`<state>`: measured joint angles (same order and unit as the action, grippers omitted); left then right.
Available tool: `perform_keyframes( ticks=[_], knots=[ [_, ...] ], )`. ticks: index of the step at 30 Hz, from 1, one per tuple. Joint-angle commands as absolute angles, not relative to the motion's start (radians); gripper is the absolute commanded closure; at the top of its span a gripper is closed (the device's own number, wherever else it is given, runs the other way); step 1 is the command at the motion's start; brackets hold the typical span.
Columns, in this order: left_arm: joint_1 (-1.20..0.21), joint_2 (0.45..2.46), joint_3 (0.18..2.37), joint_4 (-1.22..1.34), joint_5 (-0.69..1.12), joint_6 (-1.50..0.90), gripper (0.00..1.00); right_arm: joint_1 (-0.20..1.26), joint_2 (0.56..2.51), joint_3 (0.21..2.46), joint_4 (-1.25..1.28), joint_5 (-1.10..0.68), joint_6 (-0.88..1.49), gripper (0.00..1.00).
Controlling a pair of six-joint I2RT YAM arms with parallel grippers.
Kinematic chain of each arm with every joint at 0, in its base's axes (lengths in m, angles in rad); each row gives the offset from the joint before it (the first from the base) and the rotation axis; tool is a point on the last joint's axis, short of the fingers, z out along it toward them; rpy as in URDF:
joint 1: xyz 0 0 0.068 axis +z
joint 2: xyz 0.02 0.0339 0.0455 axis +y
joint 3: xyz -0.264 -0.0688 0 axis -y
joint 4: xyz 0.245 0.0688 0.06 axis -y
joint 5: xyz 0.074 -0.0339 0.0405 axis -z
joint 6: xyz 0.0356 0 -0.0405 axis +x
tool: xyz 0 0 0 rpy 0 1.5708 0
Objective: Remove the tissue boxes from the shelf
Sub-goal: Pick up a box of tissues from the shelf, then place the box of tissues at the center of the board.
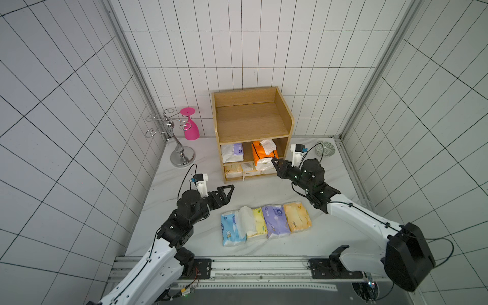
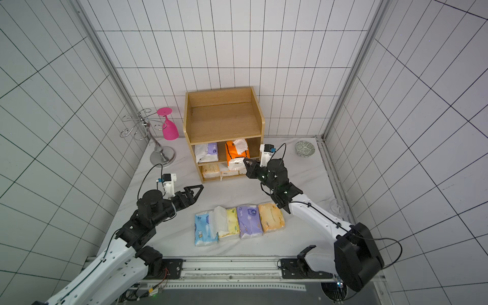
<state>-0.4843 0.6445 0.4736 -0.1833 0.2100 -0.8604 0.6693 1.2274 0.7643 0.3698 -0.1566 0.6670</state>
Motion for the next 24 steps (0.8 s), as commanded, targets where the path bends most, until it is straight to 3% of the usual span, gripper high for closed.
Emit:
perform_keyframes(
  ticks=[1,13,24],
  knots=[
    [-0.547,0.655,0.481,-0.174,0.167,-0.884,0.02,0.679,1.137,0.674,0.266,-0.125,0.626,1.0],
    [-0.685,0.698,0.475,-0.144,0.039,-0.905,0.02,0.686,0.849,0.42,0.111,-0.1,0.606,1.0],
    [-0.709,0.704,0.48,-0.15,0.023,-0.898,0.02,0.686,0.995,0.394,0.24,-0.119,0.611,1.0]
  ],
)
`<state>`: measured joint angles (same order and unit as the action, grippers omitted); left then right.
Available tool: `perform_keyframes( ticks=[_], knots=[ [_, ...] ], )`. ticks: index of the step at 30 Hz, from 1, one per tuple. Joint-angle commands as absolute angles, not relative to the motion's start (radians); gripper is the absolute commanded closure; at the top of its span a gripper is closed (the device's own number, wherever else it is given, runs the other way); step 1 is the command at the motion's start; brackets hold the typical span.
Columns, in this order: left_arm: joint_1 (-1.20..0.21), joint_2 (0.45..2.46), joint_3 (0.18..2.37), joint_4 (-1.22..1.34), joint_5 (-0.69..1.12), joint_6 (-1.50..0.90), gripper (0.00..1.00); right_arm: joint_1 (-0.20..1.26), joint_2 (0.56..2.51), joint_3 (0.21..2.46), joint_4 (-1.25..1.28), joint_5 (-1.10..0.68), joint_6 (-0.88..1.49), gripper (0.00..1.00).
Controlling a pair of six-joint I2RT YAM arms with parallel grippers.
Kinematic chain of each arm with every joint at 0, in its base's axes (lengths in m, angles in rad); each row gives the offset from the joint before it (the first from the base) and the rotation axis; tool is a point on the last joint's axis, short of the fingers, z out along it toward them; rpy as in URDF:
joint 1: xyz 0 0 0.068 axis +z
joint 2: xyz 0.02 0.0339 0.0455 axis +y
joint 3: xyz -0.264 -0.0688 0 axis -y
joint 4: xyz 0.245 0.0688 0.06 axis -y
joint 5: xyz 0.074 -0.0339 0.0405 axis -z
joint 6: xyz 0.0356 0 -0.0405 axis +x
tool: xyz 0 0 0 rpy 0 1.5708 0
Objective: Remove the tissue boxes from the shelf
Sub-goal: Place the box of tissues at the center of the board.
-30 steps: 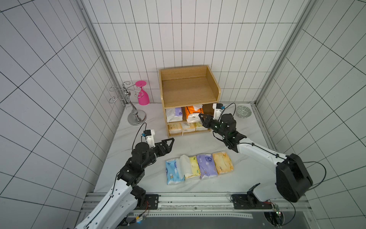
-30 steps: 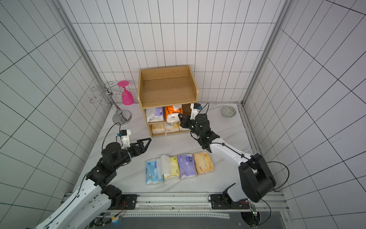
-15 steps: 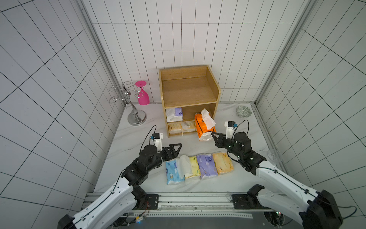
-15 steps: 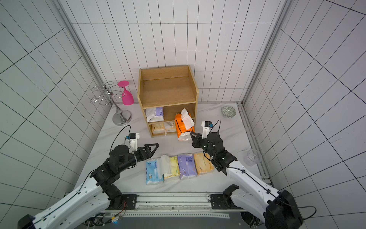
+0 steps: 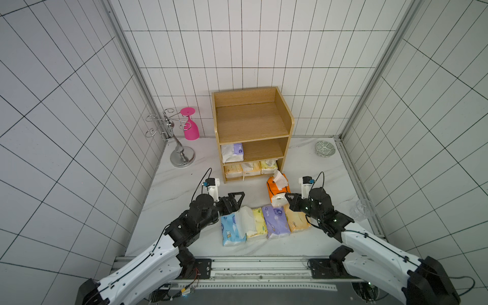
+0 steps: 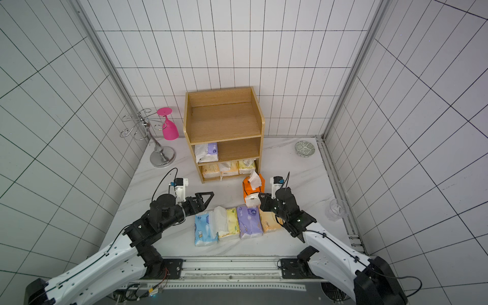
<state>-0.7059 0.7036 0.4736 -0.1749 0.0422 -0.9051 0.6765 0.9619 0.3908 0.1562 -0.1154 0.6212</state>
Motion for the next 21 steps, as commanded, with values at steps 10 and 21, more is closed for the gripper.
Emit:
perform_keyframes(
  ticks=[10,21],
  knots=[
    [-0.71,0.703,0.492,-0.174,0.014,-0.878,0.02,0.689,1.2,0.442,0.386,-0.145,0.624,1.0],
    [-0.709,0.708,0.49,-0.181,0.02,-0.873,0.02,0.731,1.195,0.331,0.417,-0.129,0.662,1.0]
  ],
)
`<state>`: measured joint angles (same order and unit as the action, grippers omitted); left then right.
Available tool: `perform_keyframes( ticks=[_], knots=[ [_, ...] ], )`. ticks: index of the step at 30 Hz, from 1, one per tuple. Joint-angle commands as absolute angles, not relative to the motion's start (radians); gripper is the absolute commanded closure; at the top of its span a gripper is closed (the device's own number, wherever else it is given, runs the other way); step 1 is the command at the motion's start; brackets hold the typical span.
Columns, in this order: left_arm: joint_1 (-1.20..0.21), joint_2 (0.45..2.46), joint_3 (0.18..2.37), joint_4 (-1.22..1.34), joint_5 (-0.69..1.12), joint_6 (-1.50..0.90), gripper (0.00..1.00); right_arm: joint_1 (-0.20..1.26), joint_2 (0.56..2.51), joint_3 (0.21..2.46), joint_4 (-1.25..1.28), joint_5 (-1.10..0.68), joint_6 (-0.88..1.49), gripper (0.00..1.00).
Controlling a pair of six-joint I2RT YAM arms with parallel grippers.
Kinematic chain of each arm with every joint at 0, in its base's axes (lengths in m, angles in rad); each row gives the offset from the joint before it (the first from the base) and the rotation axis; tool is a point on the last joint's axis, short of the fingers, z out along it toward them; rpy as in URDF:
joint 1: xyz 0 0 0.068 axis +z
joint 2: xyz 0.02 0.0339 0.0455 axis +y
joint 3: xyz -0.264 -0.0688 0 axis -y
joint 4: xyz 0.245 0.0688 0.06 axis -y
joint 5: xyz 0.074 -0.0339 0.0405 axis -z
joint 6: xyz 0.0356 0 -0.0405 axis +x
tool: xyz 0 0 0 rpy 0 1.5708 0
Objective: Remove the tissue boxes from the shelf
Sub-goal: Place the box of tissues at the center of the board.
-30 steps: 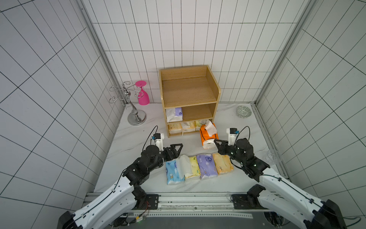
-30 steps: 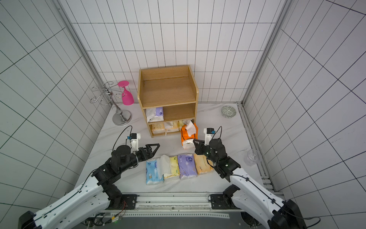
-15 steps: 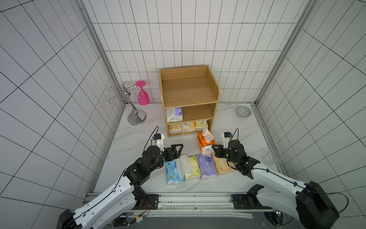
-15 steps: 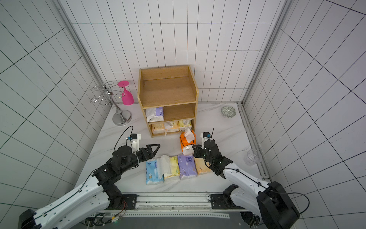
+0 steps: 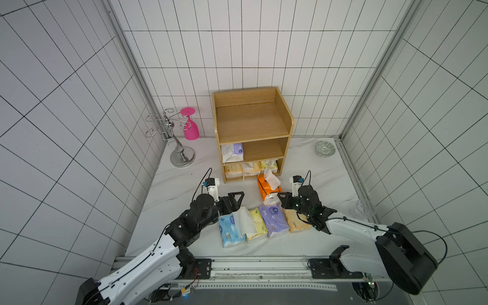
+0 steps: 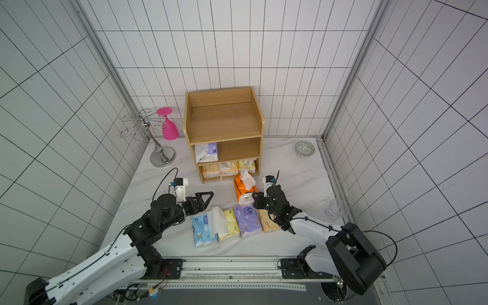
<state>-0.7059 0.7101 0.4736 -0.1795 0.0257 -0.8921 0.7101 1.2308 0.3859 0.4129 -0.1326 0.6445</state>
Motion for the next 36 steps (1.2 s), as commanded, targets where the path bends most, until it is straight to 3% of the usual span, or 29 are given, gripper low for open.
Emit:
perform_keyframes(
  ticks=[1,9,16,29,36],
  knots=[
    [-0.709,0.705,0.487,-0.18,0.02,-0.874,0.02,0.733,1.172,0.311,0.407,-0.127,0.665,1.0],
    [-0.71,0.681,0.471,-0.182,0.016,-0.886,0.02,0.745,0.863,0.21,0.19,-0.083,0.669,1.0],
    [-0.712,0.666,0.473,-0.192,0.003,-0.884,0.02,0.73,0.646,0.278,0.024,-0.002,0.648,1.0],
    [-0.711,0.646,0.472,-0.22,-0.014,-0.868,0.02,0.707,1.138,0.439,0.323,-0.153,0.671,1.0],
    [-0.71,0.628,0.457,-0.223,-0.03,-0.862,0.02,0.716,1.216,0.407,0.383,-0.155,0.691,1.0]
  ],
)
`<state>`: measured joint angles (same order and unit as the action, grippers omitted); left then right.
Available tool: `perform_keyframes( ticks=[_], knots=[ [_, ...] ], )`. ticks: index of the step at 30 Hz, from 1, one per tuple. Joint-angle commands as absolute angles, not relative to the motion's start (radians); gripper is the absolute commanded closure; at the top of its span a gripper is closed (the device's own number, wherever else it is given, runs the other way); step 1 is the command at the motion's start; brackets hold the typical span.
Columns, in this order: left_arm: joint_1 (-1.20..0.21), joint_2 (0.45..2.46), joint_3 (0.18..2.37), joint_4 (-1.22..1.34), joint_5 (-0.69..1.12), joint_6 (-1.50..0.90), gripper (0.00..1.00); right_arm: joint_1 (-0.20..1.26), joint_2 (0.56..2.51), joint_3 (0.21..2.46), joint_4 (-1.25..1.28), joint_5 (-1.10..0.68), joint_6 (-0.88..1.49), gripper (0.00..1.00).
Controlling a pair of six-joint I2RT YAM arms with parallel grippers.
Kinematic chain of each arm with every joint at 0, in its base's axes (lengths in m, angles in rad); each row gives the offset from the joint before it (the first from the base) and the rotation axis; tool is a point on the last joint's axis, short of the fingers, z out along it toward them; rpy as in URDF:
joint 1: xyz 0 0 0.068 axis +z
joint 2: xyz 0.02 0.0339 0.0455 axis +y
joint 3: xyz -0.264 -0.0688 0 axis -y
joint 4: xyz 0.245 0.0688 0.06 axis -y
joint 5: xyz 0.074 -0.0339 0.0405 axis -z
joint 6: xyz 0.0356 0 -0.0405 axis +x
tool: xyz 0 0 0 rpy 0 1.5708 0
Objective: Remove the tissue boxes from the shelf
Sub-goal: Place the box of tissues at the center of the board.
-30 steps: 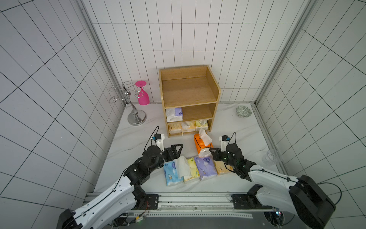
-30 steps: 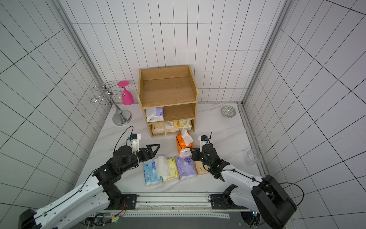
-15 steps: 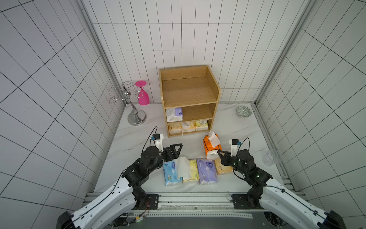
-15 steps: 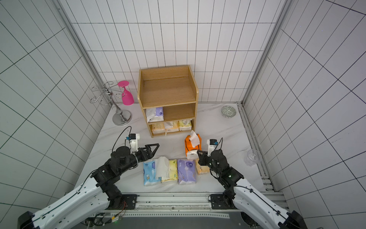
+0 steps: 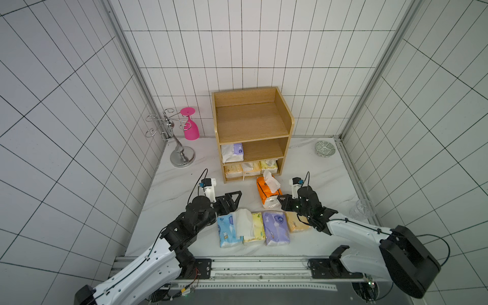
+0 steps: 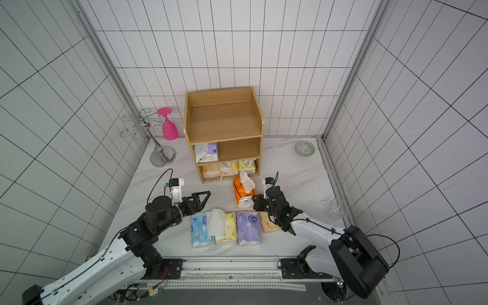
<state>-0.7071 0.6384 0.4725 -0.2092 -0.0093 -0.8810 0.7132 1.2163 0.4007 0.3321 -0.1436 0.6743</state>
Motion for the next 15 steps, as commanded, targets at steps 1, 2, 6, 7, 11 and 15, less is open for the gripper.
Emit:
perform_keyframes(
  ticks=[1,2,6,7,11,15],
  knots=[
    [-0.71,0.625,0.454,-0.222,-0.03,-0.861,0.02,0.719,1.203,0.388,0.381,-0.15,0.697,1.0],
    [-0.71,0.624,0.453,-0.224,-0.029,-0.86,0.02,0.724,1.18,0.367,0.375,-0.144,0.701,1.0],
    [-0.711,0.619,0.444,-0.225,-0.04,-0.86,0.02,0.737,1.05,0.283,0.341,-0.125,0.729,0.82],
    [-0.71,0.616,0.442,-0.223,-0.045,-0.86,0.02,0.738,1.01,0.26,0.331,-0.129,0.738,0.74],
    [-0.711,0.605,0.444,-0.224,-0.053,-0.864,0.02,0.741,0.834,0.237,0.183,-0.126,0.74,0.41],
    [-0.71,0.586,0.446,-0.24,-0.058,-0.862,0.02,0.741,0.665,0.259,0.006,-0.077,0.717,0.34]
  ],
)
